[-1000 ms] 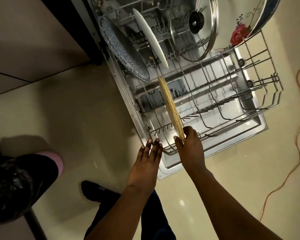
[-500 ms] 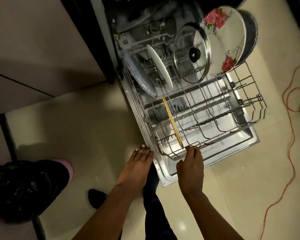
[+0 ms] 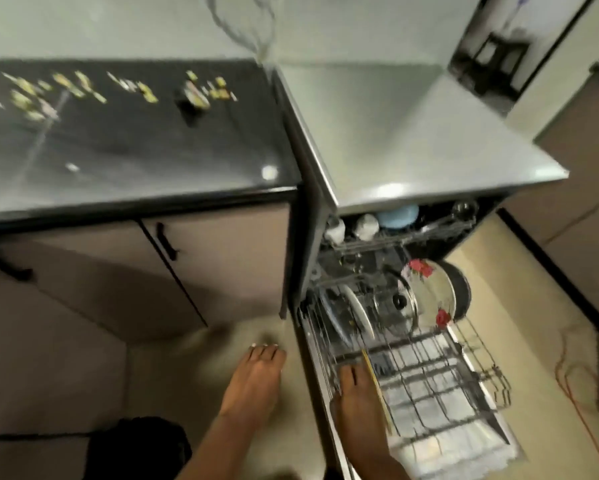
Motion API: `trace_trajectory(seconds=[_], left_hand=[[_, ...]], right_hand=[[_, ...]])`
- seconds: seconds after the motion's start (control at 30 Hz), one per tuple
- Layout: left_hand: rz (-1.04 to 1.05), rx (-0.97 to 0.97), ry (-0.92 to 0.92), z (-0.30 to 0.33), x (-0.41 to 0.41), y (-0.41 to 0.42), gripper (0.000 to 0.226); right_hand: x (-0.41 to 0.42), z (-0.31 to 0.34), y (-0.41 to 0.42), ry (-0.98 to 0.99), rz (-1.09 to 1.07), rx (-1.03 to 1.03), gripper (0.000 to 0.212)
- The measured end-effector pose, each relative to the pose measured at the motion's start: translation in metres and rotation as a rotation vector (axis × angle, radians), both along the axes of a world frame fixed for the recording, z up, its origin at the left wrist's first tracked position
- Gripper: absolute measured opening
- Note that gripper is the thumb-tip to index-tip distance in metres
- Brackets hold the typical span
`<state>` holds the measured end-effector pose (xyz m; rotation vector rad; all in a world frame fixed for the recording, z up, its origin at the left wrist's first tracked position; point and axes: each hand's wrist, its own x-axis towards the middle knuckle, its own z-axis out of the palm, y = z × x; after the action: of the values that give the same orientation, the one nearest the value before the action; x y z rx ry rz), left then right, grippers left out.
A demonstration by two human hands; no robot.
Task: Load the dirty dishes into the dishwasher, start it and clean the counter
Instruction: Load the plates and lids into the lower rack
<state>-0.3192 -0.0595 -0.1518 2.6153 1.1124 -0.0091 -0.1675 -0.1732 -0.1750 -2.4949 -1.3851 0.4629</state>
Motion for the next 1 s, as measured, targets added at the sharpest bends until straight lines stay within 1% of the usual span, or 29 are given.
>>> trace_trajectory(seconds=[0.03, 0.1, 0.2, 0.23, 0.3, 0.4, 0.5, 0.57, 0.63, 0.77, 0.83, 0.9, 1.0], left_hand=[[0.044, 0.012, -0.023, 0.024, -0.016, 0.009, 0.048], [0.098, 0.023, -0.045, 0.055, -0.042, 0.026, 0.041], [0.221, 0.19, -0.15, 0.105, -0.092, 0.061, 0.04], [0.259, 0.19, -0.174, 0.123, -0.11, 0.07, 0.039], [0.311, 0.276, -0.22, 0.147, -0.139, 0.087, 0.046], [0.5, 0.345, -0.221, 0.172, -0.193, 0.108, 0.05], [0.627, 0.38, -0.2, 0.188, -0.245, 0.123, 0.046], [0.729, 0.394, -0.188, 0.193, -0.279, 0.129, 0.041], [0.84, 0.389, -0.193, 0.194, -0.309, 0.132, 0.035], [1.037, 0.391, -0.125, 0.185, -0.361, 0.146, 0.035], [1.115, 0.363, -0.072, 0.183, -0.379, 0.153, 0.039], [1.192, 0.319, -0.001, 0.18, -0.396, 0.165, 0.049], [1.313, 0.255, 0.065, 0.179, -0.417, 0.187, 0.062]], right_hand=[[-0.013, 0.024, 0.018, -0.021, 0.043, 0.009, 0.049], [-0.036, 0.053, 0.047, -0.018, 0.129, -0.022, 0.049], [-0.079, 0.087, 0.094, 0.026, 0.263, 0.1, 0.048], [-0.095, 0.098, 0.109, 0.04, 0.316, 0.135, 0.047], [-0.119, 0.116, 0.131, 0.042, 0.402, 0.211, 0.045], [-0.156, 0.142, 0.161, 0.075, 0.518, 0.324, 0.043], [-0.188, 0.165, 0.191, 0.141, 0.602, 0.435, 0.035], [-0.208, 0.173, 0.213, 0.127, 0.684, 0.496, 0.037], [-0.227, 0.178, 0.232, 0.151, 0.761, 0.522, 0.037], [-0.266, 0.177, 0.284, 0.186, 0.886, 0.553, 0.035], [-0.285, 0.175, 0.312, 0.241, 0.956, 0.565, 0.035], [-0.304, 0.171, 0.341, 0.281, 1.028, 0.572, 0.036], [-0.329, 0.175, 0.382, 0.292, 1.116, 0.56, 0.038]])
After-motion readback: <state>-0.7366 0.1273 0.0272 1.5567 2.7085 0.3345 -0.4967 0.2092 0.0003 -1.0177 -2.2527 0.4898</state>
